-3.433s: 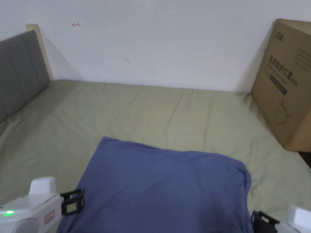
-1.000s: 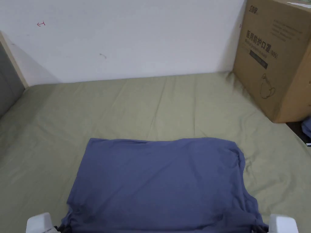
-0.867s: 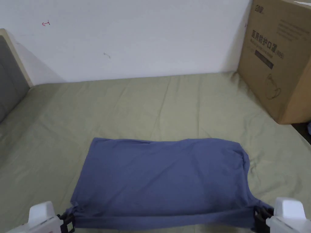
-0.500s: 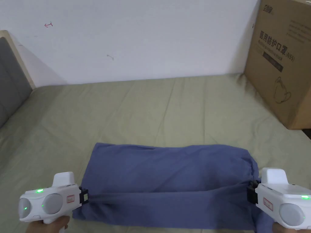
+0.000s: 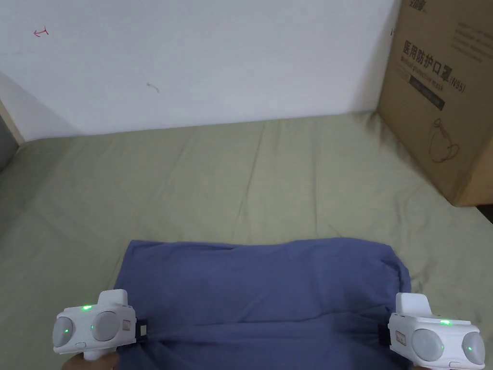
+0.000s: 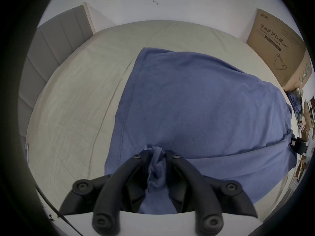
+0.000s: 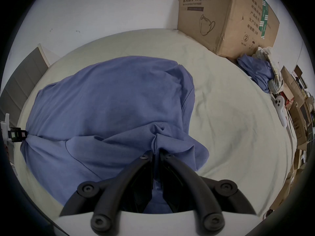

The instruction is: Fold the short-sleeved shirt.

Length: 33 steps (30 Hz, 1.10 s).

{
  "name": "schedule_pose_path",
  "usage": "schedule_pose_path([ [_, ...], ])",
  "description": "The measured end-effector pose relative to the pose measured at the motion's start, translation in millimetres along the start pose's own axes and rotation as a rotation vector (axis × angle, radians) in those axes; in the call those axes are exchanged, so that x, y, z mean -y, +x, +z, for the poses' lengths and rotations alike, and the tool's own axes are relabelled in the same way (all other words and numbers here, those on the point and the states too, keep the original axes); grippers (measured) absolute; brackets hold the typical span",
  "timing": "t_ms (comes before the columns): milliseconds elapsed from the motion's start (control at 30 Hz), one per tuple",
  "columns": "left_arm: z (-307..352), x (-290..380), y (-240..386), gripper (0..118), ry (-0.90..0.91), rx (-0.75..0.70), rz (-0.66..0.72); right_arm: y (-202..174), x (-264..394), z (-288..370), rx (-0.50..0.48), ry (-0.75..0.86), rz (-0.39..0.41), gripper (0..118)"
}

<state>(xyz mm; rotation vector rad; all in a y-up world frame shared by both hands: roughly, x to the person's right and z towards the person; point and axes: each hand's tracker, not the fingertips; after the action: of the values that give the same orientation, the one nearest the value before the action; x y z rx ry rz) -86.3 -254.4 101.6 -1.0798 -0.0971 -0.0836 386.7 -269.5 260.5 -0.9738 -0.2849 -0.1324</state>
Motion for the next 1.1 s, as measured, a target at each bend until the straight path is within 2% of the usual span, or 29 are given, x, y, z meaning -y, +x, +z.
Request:
schedule_pose_path([
  [33,4.1,-0.9,-1.0,50,0.007,-0.004,0.000,0.8,-2.5,2.4,0.002,-0.001,0.003,16],
  [67,10.1,-1.4,-2.3,70,0.023,-0.011,0.007,-1.1,-5.2,7.2,0.005,-0.007,0.007,32],
  [100,16.3,-0.1,-4.2,90,0.048,-0.007,0.021,-2.3,-7.2,13.3,0.003,-0.006,0.009,54],
  [133,28.1,-1.0,-5.2,98,0.088,0.006,0.039,-3.3,-9.0,24.2,-0.027,0.040,0.001,70],
  [167,42.3,-1.3,-5.6,99,0.139,0.024,0.054,-4.5,-11.5,36.5,-0.053,0.092,-0.002,80],
  [433,178.6,11.0,1.7,99,0.585,0.137,0.084,-16.6,-28.5,180.6,-0.092,0.528,0.052,82],
  [567,227.5,34.6,9.0,99,0.737,0.124,0.071,-21.9,-17.3,234.1,-0.049,0.683,0.073,82],
  [667,244.7,55.3,14.2,91,0.809,0.087,0.029,-21.8,-2.0,256.3,-0.026,0.728,0.061,82],
  [733,251.0,68.9,18.2,68,0.828,0.060,0.007,-19.1,7.0,261.9,-0.032,0.734,0.060,80],
  [767,252.3,74.6,20.2,53,0.833,0.053,-0.006,-18.8,11.3,265.0,-0.029,0.733,0.059,76],
  [800,253.3,80.1,21.0,27,0.831,0.055,-0.009,-18.2,15.8,266.7,-0.024,0.736,0.057,63],
  [833,253.8,85.9,21.1,7,0.835,0.067,-0.017,-16.3,19.2,266.1,-0.026,0.743,0.054,44],
  [867,254.1,89.7,20.8,0,0.830,0.083,-0.024,-14.9,21.3,266.7,-0.031,0.743,0.051,20],
  [900,251.3,92.3,20.4,0,0.823,0.086,-0.025,-14.0,22.8,266.8,-0.031,0.734,0.050,1],
  [1100,240.5,93.0,16.9,0,0.765,0.093,-0.042,-13.6,25.8,262.5,-0.058,0.714,0.067,0],
])
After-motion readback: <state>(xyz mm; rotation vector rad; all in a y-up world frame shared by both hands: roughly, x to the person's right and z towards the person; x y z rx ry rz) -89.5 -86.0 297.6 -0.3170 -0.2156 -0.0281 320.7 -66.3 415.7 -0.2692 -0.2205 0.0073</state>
